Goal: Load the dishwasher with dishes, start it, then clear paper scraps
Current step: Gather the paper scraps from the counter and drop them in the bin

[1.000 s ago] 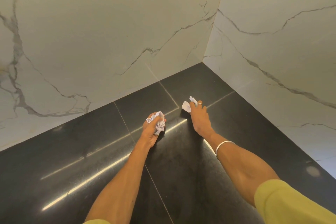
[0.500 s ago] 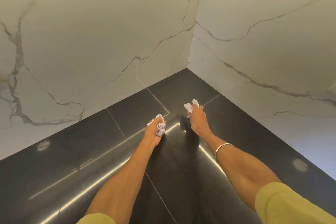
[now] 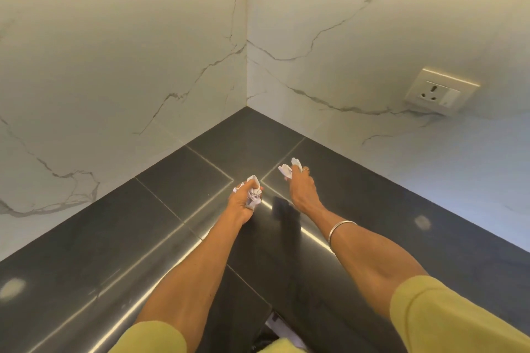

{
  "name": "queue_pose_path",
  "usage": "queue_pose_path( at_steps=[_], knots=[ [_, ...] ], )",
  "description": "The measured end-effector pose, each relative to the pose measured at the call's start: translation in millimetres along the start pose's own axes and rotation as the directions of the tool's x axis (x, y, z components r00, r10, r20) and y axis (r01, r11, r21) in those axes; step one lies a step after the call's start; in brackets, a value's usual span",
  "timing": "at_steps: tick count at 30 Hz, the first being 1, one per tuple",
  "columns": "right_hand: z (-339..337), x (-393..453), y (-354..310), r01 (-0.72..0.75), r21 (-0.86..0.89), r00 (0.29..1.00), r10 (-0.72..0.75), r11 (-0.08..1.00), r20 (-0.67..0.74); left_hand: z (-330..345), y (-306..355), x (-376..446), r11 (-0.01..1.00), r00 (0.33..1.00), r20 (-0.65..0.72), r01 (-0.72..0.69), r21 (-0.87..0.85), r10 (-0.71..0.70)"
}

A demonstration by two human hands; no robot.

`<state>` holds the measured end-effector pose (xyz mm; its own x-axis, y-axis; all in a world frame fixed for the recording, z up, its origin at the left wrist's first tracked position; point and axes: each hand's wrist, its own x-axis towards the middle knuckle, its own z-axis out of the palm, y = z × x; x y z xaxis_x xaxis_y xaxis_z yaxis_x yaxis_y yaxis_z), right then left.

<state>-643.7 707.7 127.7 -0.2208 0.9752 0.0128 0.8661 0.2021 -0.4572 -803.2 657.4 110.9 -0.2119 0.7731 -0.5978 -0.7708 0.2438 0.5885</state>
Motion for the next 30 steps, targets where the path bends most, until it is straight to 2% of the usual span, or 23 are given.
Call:
queue_pose_path(
  at_steps=[10, 14, 19, 26, 30],
  knots=[
    [-25, -78, 37, -0.186, 0.077, 0.977, 0.192, 0.98, -0.096, 25, -54, -43, 0.992, 0.997, -0.044, -0.065, 0.112, 0.071],
    [-35, -114, 54, -0.234, 0.063, 0.96, 0.241, 0.97, -0.141, 30, -83, -66, 0.957, 0.997, 0.003, -0.076, 0.279, 0.078],
    [-46, -158, 73, -0.283, 0.035, 0.942, 0.284, 0.959, -0.181, 37, -123, -94, 0.846, 0.989, 0.074, -0.146, 0.513, 0.126],
    [-54, -215, 99, -0.33, 0.035, 0.923, 0.33, 0.943, -0.2, 34, -161, -141, 0.803, 0.985, 0.094, -0.173, 0.57, 0.145],
    [-53, -246, 113, -0.313, 0.053, 0.93, 0.317, 0.948, -0.187, 28, -181, -166, 0.813, 0.985, 0.082, -0.171, 0.557, 0.152]
  ],
)
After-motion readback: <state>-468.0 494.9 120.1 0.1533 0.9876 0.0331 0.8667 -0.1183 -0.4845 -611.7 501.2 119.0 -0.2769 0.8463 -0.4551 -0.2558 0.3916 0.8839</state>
